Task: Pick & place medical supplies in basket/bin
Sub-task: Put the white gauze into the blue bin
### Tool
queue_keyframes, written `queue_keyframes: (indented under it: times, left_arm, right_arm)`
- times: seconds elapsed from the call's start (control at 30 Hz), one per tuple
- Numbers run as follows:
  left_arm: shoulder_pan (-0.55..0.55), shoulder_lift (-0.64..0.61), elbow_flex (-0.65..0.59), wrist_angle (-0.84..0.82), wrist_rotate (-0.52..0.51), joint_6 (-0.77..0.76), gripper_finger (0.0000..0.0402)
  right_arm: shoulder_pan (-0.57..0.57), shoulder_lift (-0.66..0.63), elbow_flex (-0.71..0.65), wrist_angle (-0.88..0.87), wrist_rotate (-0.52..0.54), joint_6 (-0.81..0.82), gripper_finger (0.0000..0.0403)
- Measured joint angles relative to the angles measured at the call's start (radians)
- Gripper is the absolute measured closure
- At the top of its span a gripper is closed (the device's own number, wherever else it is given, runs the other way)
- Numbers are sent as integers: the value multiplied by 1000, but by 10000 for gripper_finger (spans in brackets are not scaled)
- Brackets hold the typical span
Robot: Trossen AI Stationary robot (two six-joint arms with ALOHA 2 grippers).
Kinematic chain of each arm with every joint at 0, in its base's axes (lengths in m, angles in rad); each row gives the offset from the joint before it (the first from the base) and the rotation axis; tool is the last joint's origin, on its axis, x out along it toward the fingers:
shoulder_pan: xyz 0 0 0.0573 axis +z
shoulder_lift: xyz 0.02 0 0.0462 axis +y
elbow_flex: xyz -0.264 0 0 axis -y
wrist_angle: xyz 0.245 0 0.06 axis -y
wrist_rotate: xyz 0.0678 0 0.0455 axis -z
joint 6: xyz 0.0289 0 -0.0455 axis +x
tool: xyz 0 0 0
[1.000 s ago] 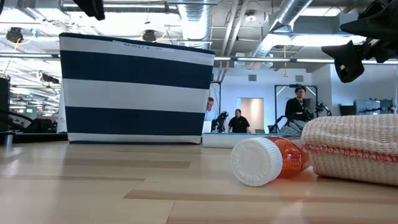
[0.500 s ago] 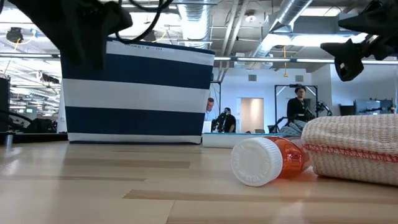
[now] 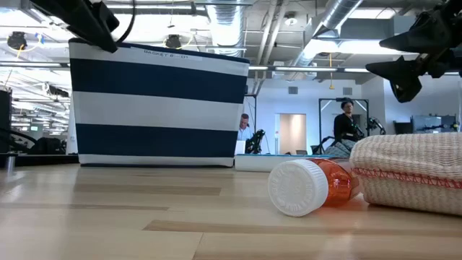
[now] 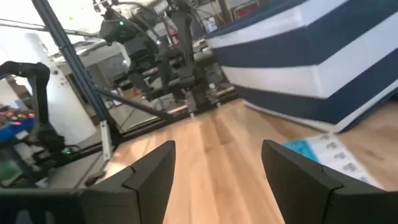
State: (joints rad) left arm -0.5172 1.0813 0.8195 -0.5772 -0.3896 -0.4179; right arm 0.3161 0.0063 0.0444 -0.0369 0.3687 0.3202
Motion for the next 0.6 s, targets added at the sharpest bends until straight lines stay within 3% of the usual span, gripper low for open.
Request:
queue_keyframes:
  times: [0.13,0.27,0.4,0.6]
  left_arm:
    - [1,-84,-194,402,-37,67,245]
    - [0,-90,-316,668,-4,67,245]
    - [0,-71,-368,771,9,69,245]
    - [2,-63,-369,803,-68,114,245]
  right_arm:
    - [-23,0,9,124,-10,-63,168]
    - [-24,1,93,203,-51,-161,168]
    - [-25,81,201,144,15,-164,168]
    - [-24,341,323,39,26,-163,168]
